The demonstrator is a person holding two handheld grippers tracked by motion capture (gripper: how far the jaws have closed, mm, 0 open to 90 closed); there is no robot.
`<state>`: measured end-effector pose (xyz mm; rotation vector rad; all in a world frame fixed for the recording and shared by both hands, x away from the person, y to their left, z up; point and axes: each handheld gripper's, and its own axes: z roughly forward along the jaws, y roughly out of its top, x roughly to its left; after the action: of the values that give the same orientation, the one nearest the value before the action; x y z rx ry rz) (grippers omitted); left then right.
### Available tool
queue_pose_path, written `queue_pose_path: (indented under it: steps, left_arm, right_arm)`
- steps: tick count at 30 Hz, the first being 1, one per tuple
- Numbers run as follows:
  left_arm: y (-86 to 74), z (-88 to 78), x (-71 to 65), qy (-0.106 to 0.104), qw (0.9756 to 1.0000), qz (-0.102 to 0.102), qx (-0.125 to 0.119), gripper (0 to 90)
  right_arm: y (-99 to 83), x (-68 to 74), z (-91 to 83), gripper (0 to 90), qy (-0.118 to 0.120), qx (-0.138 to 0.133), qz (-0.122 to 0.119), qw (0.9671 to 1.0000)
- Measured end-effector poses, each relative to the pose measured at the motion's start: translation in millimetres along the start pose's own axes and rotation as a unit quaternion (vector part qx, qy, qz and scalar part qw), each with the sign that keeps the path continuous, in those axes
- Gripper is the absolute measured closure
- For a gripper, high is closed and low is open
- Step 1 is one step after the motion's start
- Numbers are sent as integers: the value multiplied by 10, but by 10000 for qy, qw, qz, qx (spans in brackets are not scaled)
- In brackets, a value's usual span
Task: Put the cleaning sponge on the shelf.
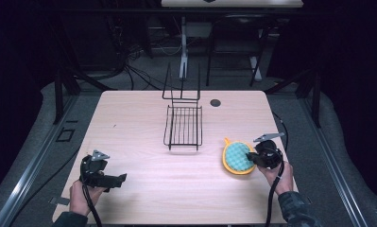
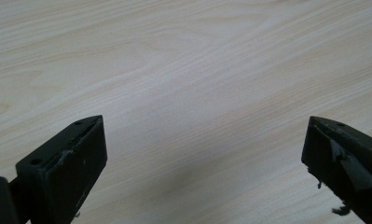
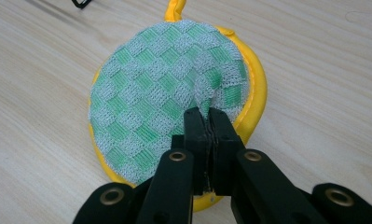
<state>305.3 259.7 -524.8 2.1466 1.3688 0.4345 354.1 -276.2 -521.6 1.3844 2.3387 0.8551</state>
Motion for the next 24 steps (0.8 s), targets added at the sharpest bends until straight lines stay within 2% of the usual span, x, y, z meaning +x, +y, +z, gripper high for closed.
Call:
queue_pose_path:
  steps: [4, 8, 21, 24]
  left_arm:
    - [-6, -9, 18, 21, 10000, -15, -40, 2]
    - [-10, -5, 20, 21, 10000, 32, -11, 2]
    - [-12, -15, 20, 37, 9999, 100, -8, 3]
    - [-15, -8, 19, 35, 10000, 79, 17, 3]
  right_arm:
    - [7, 2, -51, 881, 36, -61, -27, 10000]
    - [9, 7, -99, 881, 82, -88, 43, 9999]
    - [54, 40, -139, 881, 141, -174, 83, 9997]
    - [80, 50, -160, 881, 155, -262, 131, 9995]
